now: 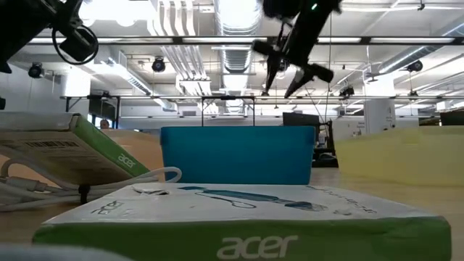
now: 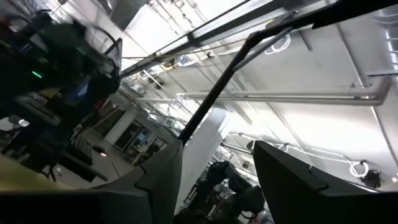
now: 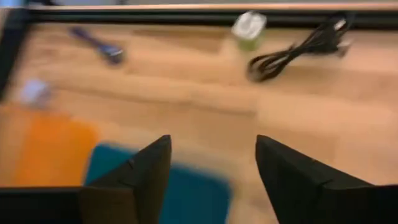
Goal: Pick and place items into bin
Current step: Put the black USB cable wire into the orange bin
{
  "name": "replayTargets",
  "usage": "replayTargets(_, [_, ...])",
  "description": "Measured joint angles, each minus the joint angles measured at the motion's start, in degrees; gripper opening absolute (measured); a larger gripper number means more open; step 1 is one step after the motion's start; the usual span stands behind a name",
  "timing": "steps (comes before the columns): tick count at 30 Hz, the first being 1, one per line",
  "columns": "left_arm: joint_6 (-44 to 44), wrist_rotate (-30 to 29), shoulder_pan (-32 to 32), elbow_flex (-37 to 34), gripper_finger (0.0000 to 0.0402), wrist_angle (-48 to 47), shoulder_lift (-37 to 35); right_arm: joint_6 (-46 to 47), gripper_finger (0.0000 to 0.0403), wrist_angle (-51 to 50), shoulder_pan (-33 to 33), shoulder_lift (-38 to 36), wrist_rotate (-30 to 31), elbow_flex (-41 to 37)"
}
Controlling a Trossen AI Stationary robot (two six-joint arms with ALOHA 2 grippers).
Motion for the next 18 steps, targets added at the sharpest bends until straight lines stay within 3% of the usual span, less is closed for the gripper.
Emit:
replayTargets(4, [0.0,-1.4,0.0,0.0,0.0183,0.2,0.0,-2.9,0.0259,-4.8,-11.1,8.6,-11.8,4.2])
replayTargets(7, [-0.1,-1.7,0.0,0.0,0.0183,1.0,0.0,-13.4,0.027,-7.2,-15.9,13.0,-18.3,6.2])
replayTargets(11, [0.0,-2.1,0.0,-0.1,0.0183,0.8,1.0,-46.5,0.0267,-10.2,-15.7,15.3,-21.5,9.8])
replayTargets(14, [0.0,-2.1,0.0,-0.1,0.0183,0.8,2.4,-71.3,0.0258,-13.2,-13.6,16.2,-14.7,12.8])
replayTargets(18, [0.0,-4.0,0.0,-0.1,0.0183,1.0,4.1,-89.0,0.0247,-12.8,-13.2,18.7,1.0,15.8])
